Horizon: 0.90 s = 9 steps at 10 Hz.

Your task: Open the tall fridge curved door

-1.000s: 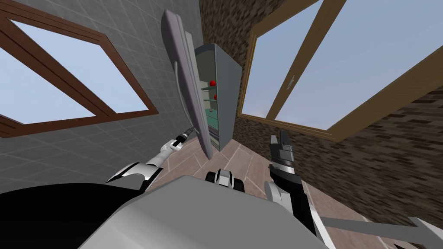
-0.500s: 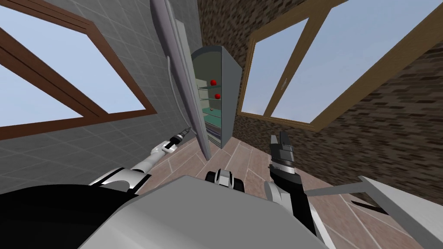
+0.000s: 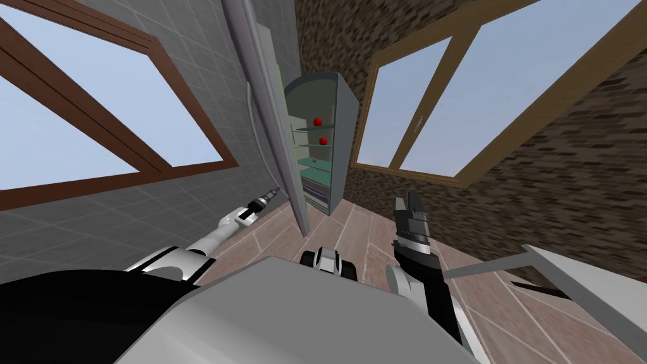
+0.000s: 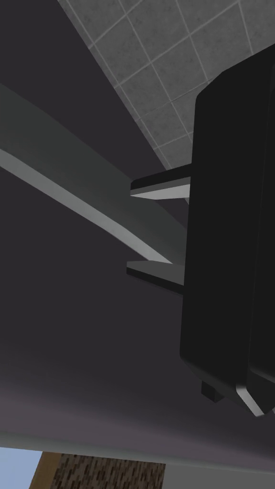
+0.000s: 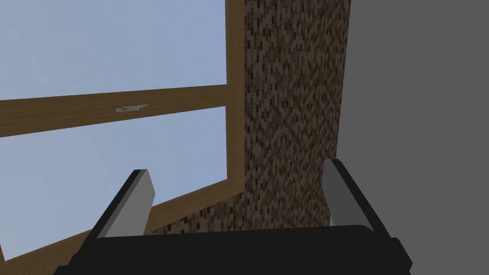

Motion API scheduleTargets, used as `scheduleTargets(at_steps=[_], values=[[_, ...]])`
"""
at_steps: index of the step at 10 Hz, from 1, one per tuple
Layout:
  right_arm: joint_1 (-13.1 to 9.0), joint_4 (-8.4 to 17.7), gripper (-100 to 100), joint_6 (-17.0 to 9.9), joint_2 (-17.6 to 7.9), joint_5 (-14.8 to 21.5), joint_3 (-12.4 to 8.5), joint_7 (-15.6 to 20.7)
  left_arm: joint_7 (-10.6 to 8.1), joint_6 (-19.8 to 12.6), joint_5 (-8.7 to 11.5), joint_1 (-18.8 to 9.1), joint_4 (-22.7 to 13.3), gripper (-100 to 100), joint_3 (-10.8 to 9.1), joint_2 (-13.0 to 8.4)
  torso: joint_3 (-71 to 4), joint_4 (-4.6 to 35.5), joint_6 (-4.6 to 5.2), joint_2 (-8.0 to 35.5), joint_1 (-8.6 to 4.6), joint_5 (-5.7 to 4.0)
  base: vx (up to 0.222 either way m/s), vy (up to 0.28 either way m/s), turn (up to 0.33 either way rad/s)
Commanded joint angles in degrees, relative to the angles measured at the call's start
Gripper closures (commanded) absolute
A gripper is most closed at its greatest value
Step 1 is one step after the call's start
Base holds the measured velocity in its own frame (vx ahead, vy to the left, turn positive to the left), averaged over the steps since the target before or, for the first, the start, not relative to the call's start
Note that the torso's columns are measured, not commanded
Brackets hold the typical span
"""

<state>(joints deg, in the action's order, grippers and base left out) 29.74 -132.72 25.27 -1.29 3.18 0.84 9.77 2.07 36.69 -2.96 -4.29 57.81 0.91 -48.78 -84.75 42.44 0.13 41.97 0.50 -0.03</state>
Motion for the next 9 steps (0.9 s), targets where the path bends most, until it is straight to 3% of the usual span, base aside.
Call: scheduleTargets(at_steps=[1,9], values=[[0.0,0.0,0,0.0,0.0,0.0,0.0,0.0,-0.70,1.2,0.2,0.8,1.7,100,0.26,-1.0,-0.1,0.0,0.07,-0.2,-0.17,-0.12,-0.042,0.230,0.026],[0.0,0.0,0,0.0,0.0,0.0,0.0,0.0,-4.31,9.1,0.0,4.8,7.5,100,5.06,-4.7,-0.3,-0.1,0.34,-0.4,-0.42,-0.16,-0.073,0.318,-0.013]])
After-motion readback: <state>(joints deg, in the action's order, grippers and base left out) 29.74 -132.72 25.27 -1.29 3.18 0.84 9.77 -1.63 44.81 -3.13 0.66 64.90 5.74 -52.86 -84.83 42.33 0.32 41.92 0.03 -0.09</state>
